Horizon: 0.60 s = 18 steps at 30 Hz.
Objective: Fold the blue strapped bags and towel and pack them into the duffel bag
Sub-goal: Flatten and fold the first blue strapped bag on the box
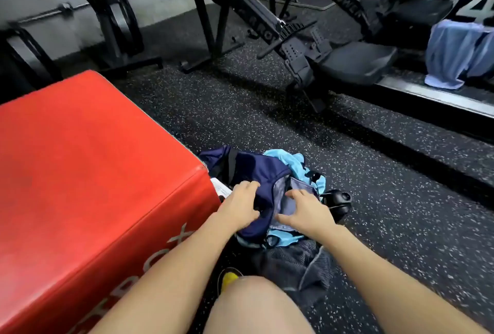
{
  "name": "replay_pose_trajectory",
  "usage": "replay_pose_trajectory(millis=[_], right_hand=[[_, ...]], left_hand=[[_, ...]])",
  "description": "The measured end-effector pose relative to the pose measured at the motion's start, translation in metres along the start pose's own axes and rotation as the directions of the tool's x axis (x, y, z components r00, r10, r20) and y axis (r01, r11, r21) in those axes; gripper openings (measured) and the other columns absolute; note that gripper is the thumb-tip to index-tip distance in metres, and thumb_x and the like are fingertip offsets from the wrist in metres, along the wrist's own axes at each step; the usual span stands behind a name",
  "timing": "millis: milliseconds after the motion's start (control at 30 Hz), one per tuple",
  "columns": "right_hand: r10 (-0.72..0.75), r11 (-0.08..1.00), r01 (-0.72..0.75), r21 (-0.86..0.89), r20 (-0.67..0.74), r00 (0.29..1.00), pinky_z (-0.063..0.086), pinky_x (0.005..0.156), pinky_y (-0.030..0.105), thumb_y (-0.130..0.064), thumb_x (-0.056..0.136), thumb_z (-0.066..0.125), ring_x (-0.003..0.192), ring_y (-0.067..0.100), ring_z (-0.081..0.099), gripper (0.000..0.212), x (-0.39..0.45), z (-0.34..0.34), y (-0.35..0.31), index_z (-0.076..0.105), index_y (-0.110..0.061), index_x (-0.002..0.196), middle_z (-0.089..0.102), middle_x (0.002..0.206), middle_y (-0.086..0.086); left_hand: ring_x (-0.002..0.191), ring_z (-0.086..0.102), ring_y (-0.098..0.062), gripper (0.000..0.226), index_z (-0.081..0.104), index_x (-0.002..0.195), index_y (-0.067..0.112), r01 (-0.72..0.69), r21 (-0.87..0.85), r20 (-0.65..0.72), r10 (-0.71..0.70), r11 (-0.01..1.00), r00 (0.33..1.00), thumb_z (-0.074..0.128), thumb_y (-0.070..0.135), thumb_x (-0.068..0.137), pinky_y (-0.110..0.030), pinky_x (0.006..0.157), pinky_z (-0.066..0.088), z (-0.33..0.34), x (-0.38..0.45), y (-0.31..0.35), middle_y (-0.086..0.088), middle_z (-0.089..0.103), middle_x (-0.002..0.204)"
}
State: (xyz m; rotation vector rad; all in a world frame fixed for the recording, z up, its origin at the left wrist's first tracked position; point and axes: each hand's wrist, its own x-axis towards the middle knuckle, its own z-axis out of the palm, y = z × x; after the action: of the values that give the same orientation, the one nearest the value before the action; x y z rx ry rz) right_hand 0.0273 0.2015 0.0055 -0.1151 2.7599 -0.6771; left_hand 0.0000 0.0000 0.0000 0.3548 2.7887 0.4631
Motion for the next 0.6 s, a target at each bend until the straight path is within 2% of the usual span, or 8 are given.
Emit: replay_pose_trajectory(millis=[133, 233, 300, 367, 433, 500, 600], right_hand=[[0.032, 0.995, -0.024, -0.094, 0.078, 0.996, 0.048, 0.096, 0.042, -0.068, 0.076, 0.068, 0.132, 0.025, 0.045, 0.087, 0.047, 0.027, 0.006, 0.04, -0.024, 0.146, 0.046, 0.145, 0.0], [0.019, 0.995, -0.007, -0.101, 0.111, 0.994, 0.047, 0.096, 0.043, -0.069, 0.072, 0.071, 0.135, 0.025, 0.043, 0.101, 0.075, 0.052, 0.006, 0.026, -0.029, 0.153, 0.04, 0.15, 0.0], [0.004, 0.992, 0.016, -0.125, 0.16, 0.987, 0.048, 0.094, 0.043, -0.069, 0.068, 0.074, 0.133, 0.028, 0.046, 0.111, 0.088, 0.066, 0.003, 0.016, -0.033, 0.156, 0.038, 0.152, 0.002], [0.007, 0.986, 0.026, -0.164, 0.197, 0.98, 0.049, 0.086, 0.042, -0.067, 0.064, 0.076, 0.125, 0.03, 0.054, 0.118, 0.096, 0.079, 0.001, 0.008, -0.036, 0.155, 0.041, 0.146, 0.005], [0.014, 0.986, 0.022, -0.166, 0.215, 0.976, 0.05, 0.081, 0.04, -0.061, 0.063, 0.078, 0.116, 0.031, 0.06, 0.12, 0.1, 0.09, 0.001, 0.004, -0.037, 0.154, 0.044, 0.141, 0.008], [0.026, 0.996, -0.007, -0.085, 0.223, 0.975, 0.052, 0.081, 0.04, -0.05, 0.065, 0.08, 0.112, 0.033, 0.061, 0.119, 0.104, 0.095, 0.003, 0.003, -0.034, 0.154, 0.044, 0.138, 0.01], [0.0, 0.992, -0.028, 0.12, 0.225, 0.974, 0.047, 0.097, 0.036, -0.027, 0.067, 0.085, 0.122, 0.033, 0.053, 0.114, 0.109, 0.1, 0.007, 0.014, -0.019, 0.157, 0.044, 0.136, 0.015]], left_hand=[[0.127, 0.043, -0.035, 0.072, 0.036, 0.142, 0.016, 0.0, 0.255, 0.084, -0.022, 0.967, 0.996, 0.074, 0.017, 0.081, -0.046, 0.1, 0.045, 0.012, 0.046, -0.021, -0.011, 0.042, 0.137], [0.123, 0.047, -0.037, 0.086, 0.027, 0.149, 0.024, -0.049, 0.459, 0.178, -0.038, 0.887, 0.983, 0.077, 0.018, 0.079, -0.048, 0.099, 0.045, 0.018, 0.071, -0.037, -0.012, 0.038, 0.138], [0.121, 0.05, -0.038, 0.104, 0.018, 0.153, 0.031, -0.097, 0.532, 0.258, -0.053, 0.841, 0.965, 0.085, 0.025, 0.073, -0.05, 0.098, 0.045, 0.021, 0.083, -0.048, -0.012, 0.036, 0.14], [0.119, 0.055, -0.039, 0.121, 0.008, 0.155, 0.036, -0.138, 0.536, 0.338, -0.062, 0.833, 0.939, 0.091, 0.028, 0.066, -0.049, 0.095, 0.047, 0.022, 0.091, -0.054, -0.014, 0.035, 0.14], [0.114, 0.059, -0.04, 0.124, 0.004, 0.156, 0.039, -0.15, 0.496, 0.387, -0.063, 0.855, 0.92, 0.09, 0.021, 0.068, -0.046, 0.088, 0.049, 0.023, 0.094, -0.055, -0.016, 0.036, 0.139], [0.112, 0.06, -0.042, 0.114, 0.005, 0.156, 0.038, -0.154, 0.44, 0.395, -0.037, 0.885, 0.918, 0.08, 0.007, 0.076, -0.043, 0.08, 0.048, 0.023, 0.095, -0.055, -0.019, 0.037, 0.136], [0.112, 0.058, -0.045, 0.088, 0.019, 0.153, 0.029, -0.123, 0.328, 0.402, -0.021, 0.937, 0.915, 0.062, -0.007, 0.085, -0.042, 0.08, 0.045, 0.026, 0.094, -0.053, -0.021, 0.04, 0.129]])
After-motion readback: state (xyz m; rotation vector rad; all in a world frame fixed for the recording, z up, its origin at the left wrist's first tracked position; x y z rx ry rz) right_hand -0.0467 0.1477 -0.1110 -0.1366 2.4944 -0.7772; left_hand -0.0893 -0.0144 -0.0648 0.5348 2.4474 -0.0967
